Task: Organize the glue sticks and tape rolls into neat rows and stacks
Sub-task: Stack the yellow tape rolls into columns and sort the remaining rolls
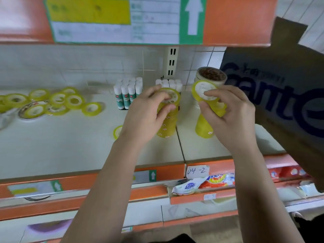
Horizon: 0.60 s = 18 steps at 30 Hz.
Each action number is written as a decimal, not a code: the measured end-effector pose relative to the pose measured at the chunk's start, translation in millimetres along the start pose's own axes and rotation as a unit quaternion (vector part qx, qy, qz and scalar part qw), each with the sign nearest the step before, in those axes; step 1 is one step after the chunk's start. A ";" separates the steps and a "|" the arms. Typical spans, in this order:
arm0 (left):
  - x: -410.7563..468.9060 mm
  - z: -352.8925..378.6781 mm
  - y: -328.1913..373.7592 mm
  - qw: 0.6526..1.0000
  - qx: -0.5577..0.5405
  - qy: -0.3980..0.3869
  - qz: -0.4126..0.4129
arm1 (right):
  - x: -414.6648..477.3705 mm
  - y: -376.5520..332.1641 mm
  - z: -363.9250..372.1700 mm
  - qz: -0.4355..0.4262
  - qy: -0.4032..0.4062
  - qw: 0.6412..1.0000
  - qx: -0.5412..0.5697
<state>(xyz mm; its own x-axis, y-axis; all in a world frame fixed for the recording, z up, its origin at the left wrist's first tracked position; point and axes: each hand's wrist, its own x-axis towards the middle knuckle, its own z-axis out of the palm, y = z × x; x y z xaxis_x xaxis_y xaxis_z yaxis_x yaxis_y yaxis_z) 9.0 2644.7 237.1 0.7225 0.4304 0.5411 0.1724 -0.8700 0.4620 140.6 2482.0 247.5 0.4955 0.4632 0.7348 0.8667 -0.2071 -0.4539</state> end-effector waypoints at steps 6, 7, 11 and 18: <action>-0.8 6.9 4.2 0.999 -0.021 0.041 -0.028 | -1.6 16.5 -4.4 0.011 -0.002 1.000 0.006; -1.0 7.6 4.2 0.998 -0.020 0.042 -0.029 | -1.5 17.4 -4.2 0.014 -0.002 1.000 0.008; -0.3 7.4 2.3 0.998 -0.013 0.042 -0.043 | -2.0 19.4 -1.7 0.012 -0.008 1.000 0.015; 3.3 5.5 -2.2 0.997 -0.048 0.044 -0.031 | -3.1 21.1 1.7 0.012 -0.004 1.000 0.023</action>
<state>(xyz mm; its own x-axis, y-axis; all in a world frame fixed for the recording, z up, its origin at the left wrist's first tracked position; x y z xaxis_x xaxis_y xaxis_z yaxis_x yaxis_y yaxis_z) 14.6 2646.7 234.0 0.6508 0.5051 0.5669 0.1467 -0.8162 0.5588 157.2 2477.6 234.8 0.5162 0.4660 0.7186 0.8504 -0.1789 -0.4948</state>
